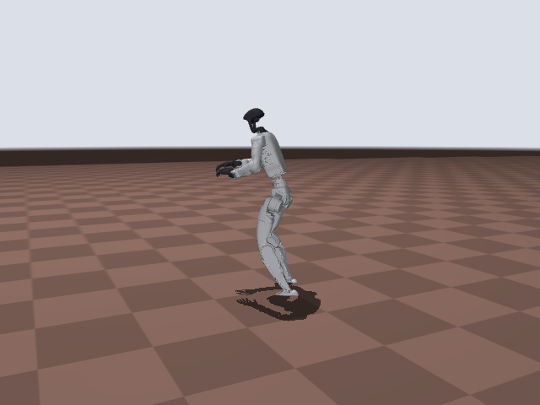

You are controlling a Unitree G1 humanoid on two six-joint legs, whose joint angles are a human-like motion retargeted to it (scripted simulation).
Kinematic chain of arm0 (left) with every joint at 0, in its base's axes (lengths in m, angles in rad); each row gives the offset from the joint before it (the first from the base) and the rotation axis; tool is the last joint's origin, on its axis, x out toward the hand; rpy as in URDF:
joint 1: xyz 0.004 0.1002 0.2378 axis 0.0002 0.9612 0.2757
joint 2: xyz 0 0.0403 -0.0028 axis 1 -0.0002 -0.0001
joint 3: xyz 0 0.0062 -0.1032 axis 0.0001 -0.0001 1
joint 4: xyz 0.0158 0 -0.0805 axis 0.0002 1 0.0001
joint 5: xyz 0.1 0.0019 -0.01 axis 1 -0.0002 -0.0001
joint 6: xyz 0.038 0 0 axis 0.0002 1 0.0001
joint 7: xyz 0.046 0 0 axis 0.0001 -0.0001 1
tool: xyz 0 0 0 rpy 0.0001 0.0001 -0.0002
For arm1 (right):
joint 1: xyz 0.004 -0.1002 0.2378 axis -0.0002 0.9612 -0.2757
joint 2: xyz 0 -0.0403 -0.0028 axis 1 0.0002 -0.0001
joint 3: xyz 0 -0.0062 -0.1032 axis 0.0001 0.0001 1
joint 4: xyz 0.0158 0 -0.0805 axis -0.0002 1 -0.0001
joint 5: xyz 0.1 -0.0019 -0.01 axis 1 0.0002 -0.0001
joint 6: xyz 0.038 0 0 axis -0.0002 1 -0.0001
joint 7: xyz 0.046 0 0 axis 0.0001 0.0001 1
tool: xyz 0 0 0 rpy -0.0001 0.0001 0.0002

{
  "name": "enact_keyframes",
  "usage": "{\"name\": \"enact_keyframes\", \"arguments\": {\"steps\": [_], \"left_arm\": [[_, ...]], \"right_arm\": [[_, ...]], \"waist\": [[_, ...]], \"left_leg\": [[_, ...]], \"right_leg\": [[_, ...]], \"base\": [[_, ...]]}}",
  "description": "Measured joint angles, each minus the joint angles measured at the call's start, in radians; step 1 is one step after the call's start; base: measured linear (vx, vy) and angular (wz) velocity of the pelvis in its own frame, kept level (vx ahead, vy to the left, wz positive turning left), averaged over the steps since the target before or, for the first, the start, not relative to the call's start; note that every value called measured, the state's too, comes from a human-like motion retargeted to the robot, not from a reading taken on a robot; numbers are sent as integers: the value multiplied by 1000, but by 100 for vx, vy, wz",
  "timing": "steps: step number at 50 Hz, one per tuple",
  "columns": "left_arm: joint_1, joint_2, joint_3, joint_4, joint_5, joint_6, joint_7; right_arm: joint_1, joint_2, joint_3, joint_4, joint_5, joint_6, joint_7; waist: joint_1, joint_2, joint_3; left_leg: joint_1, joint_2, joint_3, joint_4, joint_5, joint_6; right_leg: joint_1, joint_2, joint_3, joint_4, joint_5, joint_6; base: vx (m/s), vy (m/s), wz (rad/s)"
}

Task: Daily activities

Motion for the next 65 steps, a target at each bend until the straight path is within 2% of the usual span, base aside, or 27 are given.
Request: {"name": "enact_keyframes", "arguments": {"steps": [4,10,13,15,20,22,32,35,40,42,50,58,65], "left_arm": [[-36,-1,-9,-8,71,16,24],[-39,-4,11,-20,116,25,15],[-25,-8,34,-25,129,29,7],[-29,6,53,-32,139,34,-3],[-14,10,69,-23,182,54,-1],[-63,13,53,0,207,67,5],[-163,3,-17,60,255,105,-9],[-174,15,-7,66,231,113,-17],[-146,7,14,56,211,115,-28],[-153,28,12,41,198,110,-40],[-143,42,-5,-5,216,96,-36],[-154,30,-13,-28,233,106,-56],[-118,43,39,-56,208,120,-177]], "right_arm": [[-41,69,50,218,-55,23,18],[-80,132,16,347,-70,51,-26],[-71,142,-18,342,-66,57,-57],[-64,131,-56,325,-67,62,-75],[-48,111,-67,310,-97,72,-90],[-75,102,-61,312,-111,78,-74],[-147,104,33,286,-68,74,13],[-127,74,-14,181,-5,84,21],[-66,84,-68,80,48,78,-28],[-20,79,-127,12,71,93,-41],[-18,109,-139,40,35,119,-83],[-79,143,-101,169,-15,145,-43],[-14,127,-151,53,39,149,45]], "waist": [[17,18,3],[25,39,5],[21,42,3],[28,38,-10],[17,26,-13],[22,18,-18],[-3,-15,-34],[-10,-15,-37],[-31,-9,-35],[-26,-14,-43],[-2,-5,-43],[27,0,-46],[24,10,-53]], "left_leg": [[-23,-13,6,4,13,1],[-58,-18,16,19,27,7],[-77,-15,20,52,17,11],[-63,-21,18,-12,37,12],[-89,-8,32,59,23,14],[-67,-13,32,1,41,14],[-97,22,54,68,17,19],[-81,27,52,24,28,19],[-111,53,57,96,12,17],[-98,44,53,46,27,19],[-143,70,60,114,22,21],[-173,73,62,109,33,27],[-194,89,62,121,29,35]], "right_leg": [[-25,-17,2,3,-3,6],[-61,-25,12,4,0,18],[-83,-24,22,29,-12,23],[-59,-18,10,-53,14,24],[-95,-12,35,12,-6,27],[-67,-5,27,-62,19,28],[-105,31,58,-26,19,34],[-74,45,49,-106,53,34],[-110,65,67,-44,41,34],[-80,66,55,-121,67,34],[-127,83,63,-76,61,34],[-142,89,54,-117,85,34],[-145,107,51,-151,110,34]], "base": [[0,0,0],[-1,0,-3],[-2,0,-6],[3,0,-6],[-4,-2,-20],[1,-1,-20],[-3,-1,-23],[1,1,-20],[-4,-1,-17],[3,1,-2],[-2,0,-7],[0,0,0],[0,0,0]]}}
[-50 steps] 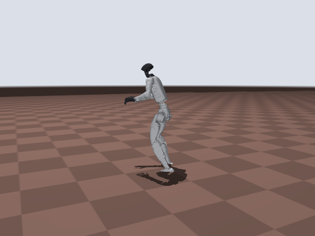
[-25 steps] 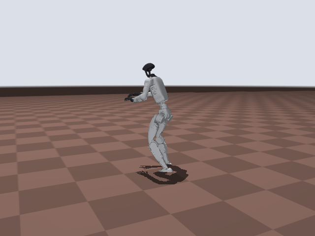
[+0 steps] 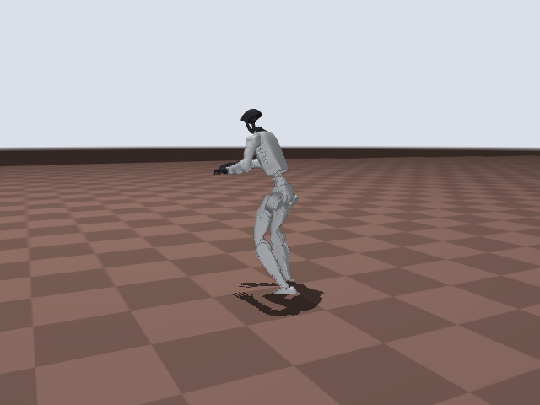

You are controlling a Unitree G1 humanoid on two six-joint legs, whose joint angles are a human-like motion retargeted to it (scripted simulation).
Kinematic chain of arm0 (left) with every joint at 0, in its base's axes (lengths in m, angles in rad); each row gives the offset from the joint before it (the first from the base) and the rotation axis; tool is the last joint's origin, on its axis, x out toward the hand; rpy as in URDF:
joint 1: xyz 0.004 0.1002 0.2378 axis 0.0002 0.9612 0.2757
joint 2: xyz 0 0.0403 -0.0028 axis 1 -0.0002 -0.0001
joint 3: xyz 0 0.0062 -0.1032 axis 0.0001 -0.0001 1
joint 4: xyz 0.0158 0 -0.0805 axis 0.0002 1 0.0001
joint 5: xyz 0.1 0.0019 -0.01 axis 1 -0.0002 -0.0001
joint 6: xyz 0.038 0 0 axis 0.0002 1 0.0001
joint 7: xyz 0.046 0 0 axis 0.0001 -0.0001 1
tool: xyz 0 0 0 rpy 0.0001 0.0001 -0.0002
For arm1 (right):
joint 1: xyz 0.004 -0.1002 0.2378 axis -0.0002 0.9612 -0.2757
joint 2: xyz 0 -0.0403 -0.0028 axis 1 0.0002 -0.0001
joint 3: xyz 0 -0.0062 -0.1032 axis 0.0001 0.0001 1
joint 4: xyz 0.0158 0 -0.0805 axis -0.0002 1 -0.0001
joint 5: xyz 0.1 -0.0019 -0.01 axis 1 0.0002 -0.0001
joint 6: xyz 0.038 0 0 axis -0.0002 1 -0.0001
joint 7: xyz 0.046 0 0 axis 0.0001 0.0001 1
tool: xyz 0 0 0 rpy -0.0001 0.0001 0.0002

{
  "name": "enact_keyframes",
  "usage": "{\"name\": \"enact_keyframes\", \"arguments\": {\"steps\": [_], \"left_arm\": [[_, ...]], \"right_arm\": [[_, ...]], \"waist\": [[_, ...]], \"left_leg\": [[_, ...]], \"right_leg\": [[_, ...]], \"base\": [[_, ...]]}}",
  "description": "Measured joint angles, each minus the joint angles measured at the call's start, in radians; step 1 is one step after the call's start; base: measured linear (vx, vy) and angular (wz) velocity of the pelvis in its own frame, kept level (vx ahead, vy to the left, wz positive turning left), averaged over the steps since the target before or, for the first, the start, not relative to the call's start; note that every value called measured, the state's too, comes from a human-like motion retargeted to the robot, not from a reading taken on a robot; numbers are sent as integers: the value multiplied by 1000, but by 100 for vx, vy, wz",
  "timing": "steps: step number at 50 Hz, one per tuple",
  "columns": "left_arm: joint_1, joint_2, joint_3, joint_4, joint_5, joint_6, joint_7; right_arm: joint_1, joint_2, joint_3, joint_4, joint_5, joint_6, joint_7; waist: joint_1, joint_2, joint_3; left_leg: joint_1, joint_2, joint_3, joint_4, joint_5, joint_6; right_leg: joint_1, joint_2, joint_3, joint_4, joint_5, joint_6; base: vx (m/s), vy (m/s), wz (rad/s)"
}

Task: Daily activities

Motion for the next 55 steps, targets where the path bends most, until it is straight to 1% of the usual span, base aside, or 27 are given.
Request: {"name": "enact_keyframes", "arguments": {"steps": [5,11,15,23,38,45,50,55], "left_arm": [[51,18,52,-31,-26,21,-89],[70,18,86,-66,-12,51,-133],[67,12,93,-82,13,62,-125],[76,11,106,-89,52,74,-98],[118,26,159,-83,69,80,-83],[139,3,175,-63,52,80,-51],[150,-12,186,-37,13,80,-36],[165,-27,189,-10,-22,79,-28]], "right_arm": [[80,-29,-79,-96,18,27,47],[174,-25,-138,-107,7,63,83],[224,16,-148,-72,8,70,83],[258,102,-160,-51,34,56,33],[288,177,-153,-84,6,40,-12],[299,223,-117,-79,4,22,-35],[302,248,-98,-79,20,12,-44],[313,269,-82,-73,36,6,-52]], "waist": [[1,3,-10],[15,1,-18],[25,0,-18],[29,6,-14],[-6,10,4],[-14,13,10],[-26,7,11],[-37,4,7]], "left_leg": [[-18,18,4,24,0,6],[-42,32,9,43,-4,14],[-56,38,14,45,-5,17],[-88,60,21,67,-13,18],[-122,70,33,66,-10,23],[-129,75,37,75,-11,22],[-113,61,36,63,-12,21],[-103,66,40,78,-13,21]], "right_leg": [[-9,16,4,-11,17,0],[-24,29,8,-27,31,0],[-32,35,11,-43,43,0],[-60,56,23,-50,58,0],[-100,73,44,-64,79,0],[-119,78,51,-39,74,0],[-112,68,54,-32,64,0],[-112,71,61,-1,53,0]], "base": [[-1,2,-16],[-1,0,-7],[-1,0,-4],[-1,0,-5],[0,0,-1],[0,0,0],[0,0,0],[0,0,0]]}}
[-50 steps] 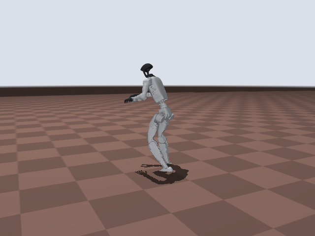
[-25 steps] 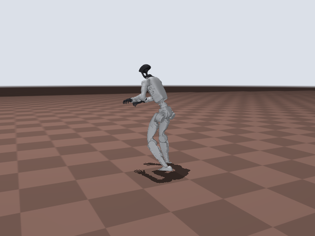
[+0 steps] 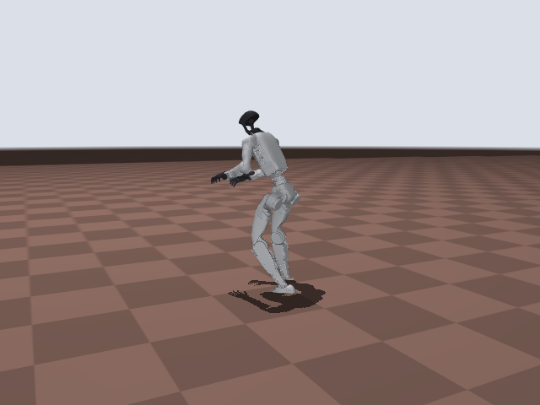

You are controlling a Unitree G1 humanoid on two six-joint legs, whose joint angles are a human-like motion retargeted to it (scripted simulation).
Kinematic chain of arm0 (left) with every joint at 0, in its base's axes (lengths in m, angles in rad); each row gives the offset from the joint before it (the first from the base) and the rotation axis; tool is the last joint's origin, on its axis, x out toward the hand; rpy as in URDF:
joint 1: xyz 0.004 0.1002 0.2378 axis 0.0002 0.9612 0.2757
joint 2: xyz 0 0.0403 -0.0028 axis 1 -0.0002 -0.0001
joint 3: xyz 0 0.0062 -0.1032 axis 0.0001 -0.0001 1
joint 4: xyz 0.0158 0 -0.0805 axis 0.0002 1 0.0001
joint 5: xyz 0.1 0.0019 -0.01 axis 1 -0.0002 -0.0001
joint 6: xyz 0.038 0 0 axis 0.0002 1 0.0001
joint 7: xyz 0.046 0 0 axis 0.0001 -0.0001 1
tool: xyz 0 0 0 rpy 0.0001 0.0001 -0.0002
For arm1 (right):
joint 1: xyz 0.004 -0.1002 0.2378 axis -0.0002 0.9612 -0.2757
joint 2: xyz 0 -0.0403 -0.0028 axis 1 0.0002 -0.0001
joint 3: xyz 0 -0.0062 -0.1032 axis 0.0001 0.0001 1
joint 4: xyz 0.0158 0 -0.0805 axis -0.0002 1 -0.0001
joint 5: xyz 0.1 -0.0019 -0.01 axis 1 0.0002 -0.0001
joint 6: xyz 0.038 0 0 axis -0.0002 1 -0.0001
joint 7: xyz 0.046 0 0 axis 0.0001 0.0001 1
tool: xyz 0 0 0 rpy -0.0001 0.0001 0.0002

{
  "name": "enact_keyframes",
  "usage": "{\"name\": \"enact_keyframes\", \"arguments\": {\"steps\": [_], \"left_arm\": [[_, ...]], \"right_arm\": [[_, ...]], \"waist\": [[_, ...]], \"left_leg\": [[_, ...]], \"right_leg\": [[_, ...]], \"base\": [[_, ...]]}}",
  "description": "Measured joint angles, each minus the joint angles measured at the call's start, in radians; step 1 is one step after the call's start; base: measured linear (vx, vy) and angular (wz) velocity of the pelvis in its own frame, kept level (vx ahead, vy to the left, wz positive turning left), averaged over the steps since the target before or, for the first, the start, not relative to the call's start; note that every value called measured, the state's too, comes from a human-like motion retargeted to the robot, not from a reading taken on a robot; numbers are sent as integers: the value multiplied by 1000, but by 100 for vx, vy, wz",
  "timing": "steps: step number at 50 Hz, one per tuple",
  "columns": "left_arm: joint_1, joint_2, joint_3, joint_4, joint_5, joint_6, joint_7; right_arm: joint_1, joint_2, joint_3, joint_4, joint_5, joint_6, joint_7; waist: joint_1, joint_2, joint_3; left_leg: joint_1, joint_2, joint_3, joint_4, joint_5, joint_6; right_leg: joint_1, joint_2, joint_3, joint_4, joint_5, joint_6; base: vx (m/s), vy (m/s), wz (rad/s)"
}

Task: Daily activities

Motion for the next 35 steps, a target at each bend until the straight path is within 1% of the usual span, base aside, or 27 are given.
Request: {"name": "enact_keyframes", "arguments": {"steps": [8,17,35], "left_arm": [[11,-20,-1,59,-59,-9,29],[24,-50,13,119,-117,-15,47],[128,-70,111,133,-195,-39,80]], "right_arm": [[14,21,21,30,8,-6,-26],[9,25,44,86,-17,-8,-21],[47,37,44,115,-55,-30,-21]], "waist": [[-16,-10,-17],[-31,-21,-28],[-58,-38,-28]], "left_leg": [[43,-11,-1,4,-7,-3],[102,-31,2,-4,-15,-5],[200,-54,21,-42,-18,-6]], "right_leg": [[29,-9,5,32,-27,0],[68,-26,11,64,-60,0],[129,-35,27,88,-85,0]], "base": [[0,0,0],[0,0,0],[0,0,0]]}}
